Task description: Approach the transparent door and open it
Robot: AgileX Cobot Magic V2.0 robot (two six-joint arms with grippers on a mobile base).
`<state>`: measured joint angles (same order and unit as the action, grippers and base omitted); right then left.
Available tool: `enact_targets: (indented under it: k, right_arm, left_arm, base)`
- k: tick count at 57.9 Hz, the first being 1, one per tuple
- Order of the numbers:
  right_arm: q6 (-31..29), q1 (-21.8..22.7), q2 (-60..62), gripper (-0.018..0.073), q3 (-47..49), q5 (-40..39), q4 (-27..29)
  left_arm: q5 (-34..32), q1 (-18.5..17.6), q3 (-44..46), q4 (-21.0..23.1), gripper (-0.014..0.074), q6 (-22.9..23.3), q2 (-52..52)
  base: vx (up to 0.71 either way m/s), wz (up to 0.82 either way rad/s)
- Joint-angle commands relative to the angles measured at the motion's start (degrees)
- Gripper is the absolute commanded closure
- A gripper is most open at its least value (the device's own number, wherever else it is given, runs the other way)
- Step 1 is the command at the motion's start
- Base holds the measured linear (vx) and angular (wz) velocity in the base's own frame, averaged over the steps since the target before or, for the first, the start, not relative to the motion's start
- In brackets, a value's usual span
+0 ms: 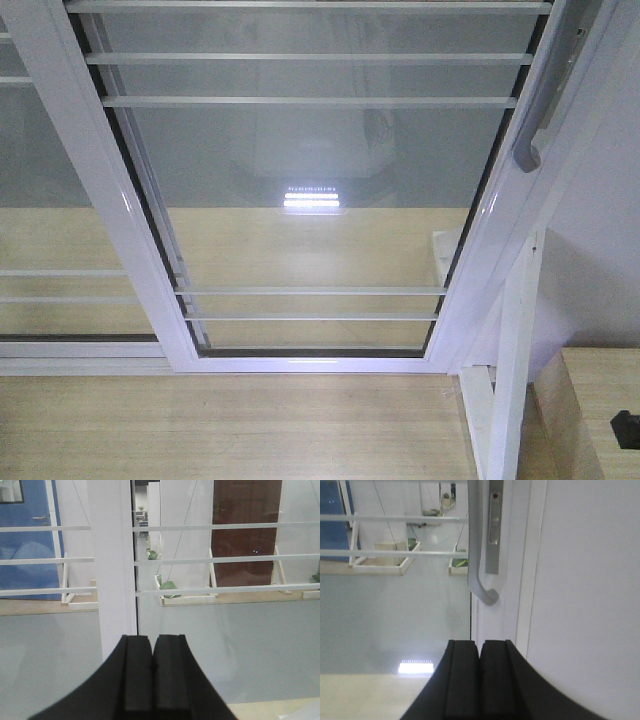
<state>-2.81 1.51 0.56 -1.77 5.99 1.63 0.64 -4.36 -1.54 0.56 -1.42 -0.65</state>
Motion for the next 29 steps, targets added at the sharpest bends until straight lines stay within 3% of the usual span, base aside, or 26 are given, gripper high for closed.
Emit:
enact_targets:
  k: [1, 7, 12, 17, 29]
  right_arm:
    - [-0.37, 0.11, 0.79, 0.0567, -0.72, -10.32, -0.01]
    - [0.49, 0.11, 0.79, 0.0567, -0.20, -18.44, 0.04]
    - [2.49, 0.11, 0.79, 0.0567, 3.80, -17.25, -0.42]
    - [2.43, 0.11, 0.79, 0.0567, 10.35, -11.29, -2.18]
    - [2.19, 0.11, -5.99, 0.0564, 29.36, 3.31, -3.47]
  left_arm:
    - [-6.75, -0.21, -1.50, 0.51, 0.0602, 0.57, -0.16]
    - [-12.27, -0.21, -0.84, 0.51, 0.0602, 2.59, -0.16]
    - [-15.77, -0.21, 1.78, 0.51, 0.0602, 4.93, -0.16]
    - [-13.56, -0.21, 6.48, 0.51, 0.0602, 4.88, -0.16]
    - [-1.52, -0.21, 22.96, -0.56, 0.0602, 3.75, 6.51]
  base:
    - [0.00, 0.00]
    - [0.00, 0.00]
    - [0.00, 0.00]
    - [0.00, 0.00]
    - [0.00, 0.00]
